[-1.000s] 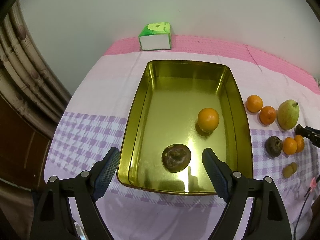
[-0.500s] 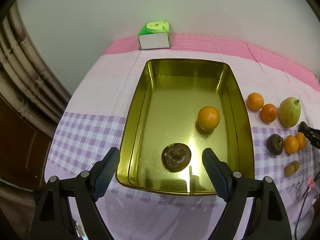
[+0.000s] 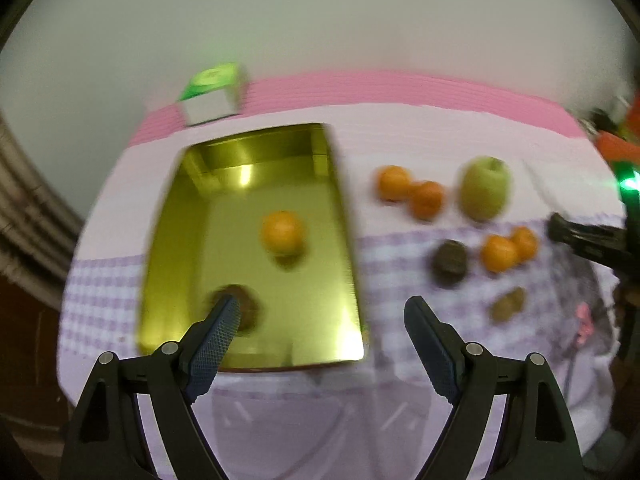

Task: Organize fruits
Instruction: 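Grasp two small brown longans with the left gripper while the right gripper holds the dark fruit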

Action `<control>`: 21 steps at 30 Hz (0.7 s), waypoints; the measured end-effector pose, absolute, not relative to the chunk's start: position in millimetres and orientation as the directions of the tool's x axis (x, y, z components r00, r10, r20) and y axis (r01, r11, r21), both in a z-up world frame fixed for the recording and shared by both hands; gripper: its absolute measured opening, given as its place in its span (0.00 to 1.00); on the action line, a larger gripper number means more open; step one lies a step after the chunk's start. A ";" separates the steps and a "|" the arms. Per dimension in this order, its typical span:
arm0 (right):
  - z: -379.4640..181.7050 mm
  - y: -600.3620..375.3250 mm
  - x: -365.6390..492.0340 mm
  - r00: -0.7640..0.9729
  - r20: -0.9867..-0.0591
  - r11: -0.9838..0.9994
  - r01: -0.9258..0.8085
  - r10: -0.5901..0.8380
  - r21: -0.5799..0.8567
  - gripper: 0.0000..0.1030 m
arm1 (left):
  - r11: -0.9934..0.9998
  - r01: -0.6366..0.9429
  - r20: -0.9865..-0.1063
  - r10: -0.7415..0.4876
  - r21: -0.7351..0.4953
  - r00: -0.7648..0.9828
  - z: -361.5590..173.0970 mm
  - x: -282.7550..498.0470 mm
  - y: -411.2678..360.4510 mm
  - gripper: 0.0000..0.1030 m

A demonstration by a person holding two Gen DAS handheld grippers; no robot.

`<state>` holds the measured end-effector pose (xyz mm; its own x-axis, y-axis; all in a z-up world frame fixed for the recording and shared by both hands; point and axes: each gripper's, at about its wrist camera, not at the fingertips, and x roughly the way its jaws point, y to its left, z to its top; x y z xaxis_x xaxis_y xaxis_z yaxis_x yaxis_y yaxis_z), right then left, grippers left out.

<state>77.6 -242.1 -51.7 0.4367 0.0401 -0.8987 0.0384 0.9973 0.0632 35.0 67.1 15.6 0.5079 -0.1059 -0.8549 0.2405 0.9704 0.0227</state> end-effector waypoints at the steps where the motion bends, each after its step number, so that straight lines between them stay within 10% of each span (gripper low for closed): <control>1: -51.0 -245.0 73.5 0.433 -0.901 0.997 0.044 0.038 0.063 0.33 | 0.965 0.262 -0.858 -0.123 0.014 0.500 14.8 33.9 58.6 0.82; 21: -51.8 -253.3 43.0 0.423 -0.906 0.994 0.077 0.033 0.072 0.33 | 0.839 0.539 -0.925 -0.260 -0.075 0.277 -40.3 27.5 -56.7 0.76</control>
<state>43.0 -253.3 -51.8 0.4226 0.0327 -0.9057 0.0773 0.9944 0.0720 27.5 -56.7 -40.3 0.2769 -0.2602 -0.9250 0.5387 0.8392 -0.0748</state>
